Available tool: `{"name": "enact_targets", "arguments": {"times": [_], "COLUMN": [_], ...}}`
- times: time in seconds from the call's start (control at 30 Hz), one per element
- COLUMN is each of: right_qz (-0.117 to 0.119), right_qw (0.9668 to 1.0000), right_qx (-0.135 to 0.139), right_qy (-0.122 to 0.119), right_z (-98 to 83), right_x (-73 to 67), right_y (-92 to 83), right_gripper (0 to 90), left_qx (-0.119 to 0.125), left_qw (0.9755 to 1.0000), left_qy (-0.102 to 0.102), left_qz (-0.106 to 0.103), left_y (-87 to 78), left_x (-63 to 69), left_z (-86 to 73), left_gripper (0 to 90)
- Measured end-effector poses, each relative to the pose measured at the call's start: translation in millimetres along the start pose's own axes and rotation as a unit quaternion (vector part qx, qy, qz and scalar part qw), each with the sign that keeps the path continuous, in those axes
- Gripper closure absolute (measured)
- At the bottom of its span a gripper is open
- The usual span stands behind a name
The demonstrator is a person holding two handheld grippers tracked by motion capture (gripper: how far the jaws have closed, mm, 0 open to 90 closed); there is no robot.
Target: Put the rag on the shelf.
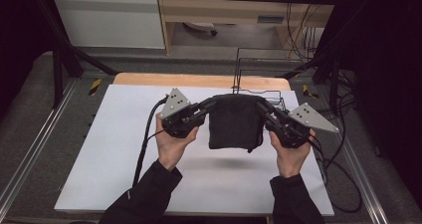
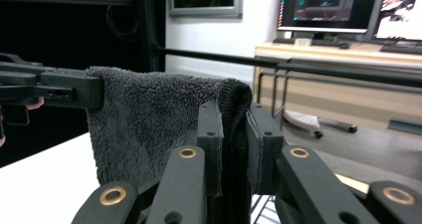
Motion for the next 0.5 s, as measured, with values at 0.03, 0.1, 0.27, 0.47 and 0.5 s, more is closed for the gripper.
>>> {"name": "enact_targets", "arguments": {"times": [0.03, 0.1, 0.27, 0.47, 0.5], "right_qz": [-0.003, -0.010, -0.027, -0.042, -0.044], "right_qw": [1.0000, 0.9999, 0.9994, 0.9987, 0.9986], "right_qx": [0.003, 0.009, 0.019, 0.029, 0.030], "right_qy": [0.001, -0.003, -0.007, -0.006, -0.006], "right_z": [2.5, 6.9, 16.8, 27.1, 28.8], "right_x": [1.9, 6.5, 16.6, 27.5, 29.4], "right_y": [-1.5, -4.3, -8.9, -11.4, -11.8], "right_gripper": [79.3, 79.3, 79.3, 79.3, 79.3], "left_qx": [0.003, 0.007, 0.018, 0.027, 0.028], "left_qw": [1.0000, 1.0000, 0.9998, 0.9996, 0.9995], "left_qy": [0.001, 0.002, 0.004, 0.004, 0.004], "left_qz": [-0.002, -0.003, -0.007, -0.011, -0.011], "left_y": [3.0, 7.1, 18.4, 32.8, 35.1], "left_x": [2.1, 4.8, 11.6, 15.9, 16.2], "left_z": [2.5, 5.8, 14.4, 26.0, 27.8], "left_gripper": [82.4, 82.4, 82.4, 82.5, 82.5]}}
Point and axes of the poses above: each handheld gripper's, and its own axes: y roughly forward along the jaws, z roughly out of its top, x roughly to its right, the point moved 8 cm from there along y, roughly forward along the jaws, and after that the axes turned 6 degrees about x, right-handed, at the moved point
